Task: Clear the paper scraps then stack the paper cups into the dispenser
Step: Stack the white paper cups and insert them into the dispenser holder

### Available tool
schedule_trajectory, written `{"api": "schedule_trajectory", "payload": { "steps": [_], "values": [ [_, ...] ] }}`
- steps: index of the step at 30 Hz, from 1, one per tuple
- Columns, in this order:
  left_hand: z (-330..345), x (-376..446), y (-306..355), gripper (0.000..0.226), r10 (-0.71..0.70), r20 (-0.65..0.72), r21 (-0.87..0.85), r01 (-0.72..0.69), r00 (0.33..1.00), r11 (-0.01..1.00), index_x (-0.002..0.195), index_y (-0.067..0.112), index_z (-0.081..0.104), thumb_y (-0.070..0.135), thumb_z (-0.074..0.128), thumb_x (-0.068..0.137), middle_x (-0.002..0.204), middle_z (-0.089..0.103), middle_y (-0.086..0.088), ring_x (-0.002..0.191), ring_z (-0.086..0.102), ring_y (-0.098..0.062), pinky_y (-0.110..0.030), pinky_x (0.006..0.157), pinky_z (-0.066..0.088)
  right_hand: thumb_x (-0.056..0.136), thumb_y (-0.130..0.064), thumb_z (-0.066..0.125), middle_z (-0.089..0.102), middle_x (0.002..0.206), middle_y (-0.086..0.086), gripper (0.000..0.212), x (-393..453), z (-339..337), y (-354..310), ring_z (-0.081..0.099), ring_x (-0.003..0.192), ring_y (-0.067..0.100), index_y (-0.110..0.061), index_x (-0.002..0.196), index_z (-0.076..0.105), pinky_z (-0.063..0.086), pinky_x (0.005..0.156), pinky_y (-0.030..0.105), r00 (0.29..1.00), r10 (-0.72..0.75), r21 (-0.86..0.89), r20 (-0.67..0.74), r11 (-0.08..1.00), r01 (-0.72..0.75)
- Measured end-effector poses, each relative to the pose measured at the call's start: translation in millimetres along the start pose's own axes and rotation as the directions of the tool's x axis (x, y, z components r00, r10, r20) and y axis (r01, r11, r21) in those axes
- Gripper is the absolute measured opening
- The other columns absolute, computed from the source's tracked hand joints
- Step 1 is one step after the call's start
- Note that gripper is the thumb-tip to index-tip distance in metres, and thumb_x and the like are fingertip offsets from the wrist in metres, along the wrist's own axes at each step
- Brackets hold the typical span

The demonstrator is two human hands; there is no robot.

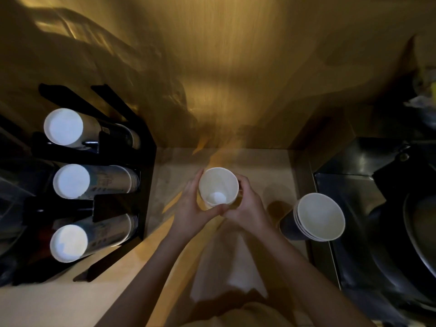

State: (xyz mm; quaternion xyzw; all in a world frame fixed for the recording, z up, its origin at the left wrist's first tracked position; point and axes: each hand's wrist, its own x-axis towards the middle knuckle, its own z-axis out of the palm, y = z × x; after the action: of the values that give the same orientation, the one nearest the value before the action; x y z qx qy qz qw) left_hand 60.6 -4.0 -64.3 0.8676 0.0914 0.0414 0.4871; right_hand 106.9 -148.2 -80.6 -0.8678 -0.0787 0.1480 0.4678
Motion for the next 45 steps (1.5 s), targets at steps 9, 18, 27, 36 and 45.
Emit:
{"api": "schedule_trajectory", "payload": {
  "steps": [9, 18, 27, 36, 45],
  "values": [
    [4.0, 1.8, -13.2, 0.085, -0.072, 0.007, -0.135, 0.072, 0.997, 0.988, 0.132, 0.028, 0.036, 0.033, 0.082, 0.061, 0.132, 0.047, 0.008, 0.121, 0.044, -0.009, -0.013, 0.089, 0.038, 0.056, -0.033, 0.082, 0.053, 0.120, -0.004, 0.080, -2.9, 1.6, -6.5, 0.051, 0.111, 0.017, -0.029, 0.122, 0.037, 0.050, 0.090, 0.039, 0.998, 0.048, 0.008, -0.030, 0.999, -0.048],
    [-15.7, 0.2, 3.4, 0.065, -0.297, 0.047, -0.261, 0.299, 0.954, 0.918, 0.134, 0.019, 0.037, 0.036, 0.066, 0.079, 0.124, 0.051, 0.001, 0.110, 0.052, -0.020, -0.035, 0.092, 0.045, 0.054, -0.026, 0.085, 0.059, 0.120, 0.000, 0.083, -10.6, -3.5, -24.5, 0.056, 0.108, 0.020, -0.022, 0.123, 0.039, 0.051, 0.087, 0.037, 1.000, -0.007, -0.048, -0.024, 0.999, 0.006],
    [-87.7, -39.2, 12.5, 0.088, -0.468, 0.656, -0.428, 0.803, 0.592, 0.415, 0.105, 0.001, 0.061, 0.078, 0.040, 0.065, 0.079, 0.074, -0.016, 0.072, 0.072, -0.029, -0.026, 0.056, 0.057, 0.059, -0.019, 0.080, 0.053, 0.135, 0.008, 0.087, -55.1, -10.9, -70.4, 0.041, 0.121, 0.015, -0.017, 0.131, 0.033, 0.037, 0.099, 0.030, 0.770, -0.631, -0.426, 0.090, 0.675, 0.603],
    [-141.7, -89.9, 22.3, 0.049, -0.325, 0.527, -0.518, 0.600, 0.785, 0.610, 0.108, 0.017, 0.061, 0.052, 0.063, 0.073, 0.098, 0.073, -0.012, 0.084, 0.073, -0.026, -0.031, 0.068, 0.061, 0.070, 0.000, 0.068, 0.044, 0.141, 0.008, 0.072, -95.8, 10.5, -86.4, 0.037, 0.129, 0.016, -0.011, 0.133, 0.035, 0.029, 0.108, 0.028, 0.602, -0.794, -0.481, 0.082, 0.497, 0.722],
    [-173.2, -138.1, 16.6, 0.077, -0.042, -0.080, -0.323, 0.014, 0.996, 0.946, 0.127, 0.024, 0.046, 0.023, 0.084, 0.060, 0.120, 0.061, 0.005, 0.111, 0.059, -0.005, -0.017, 0.091, 0.051, 0.073, -0.030, 0.066, 0.064, 0.109, -0.007, 0.048, -117.2, 48.6, -134.4, 0.063, 0.102, 0.007, -0.028, 0.117, 0.050, 0.052, 0.086, 0.022, 0.943, -0.214, 0.476, 0.254, 0.876, 0.071]
  ]
}}
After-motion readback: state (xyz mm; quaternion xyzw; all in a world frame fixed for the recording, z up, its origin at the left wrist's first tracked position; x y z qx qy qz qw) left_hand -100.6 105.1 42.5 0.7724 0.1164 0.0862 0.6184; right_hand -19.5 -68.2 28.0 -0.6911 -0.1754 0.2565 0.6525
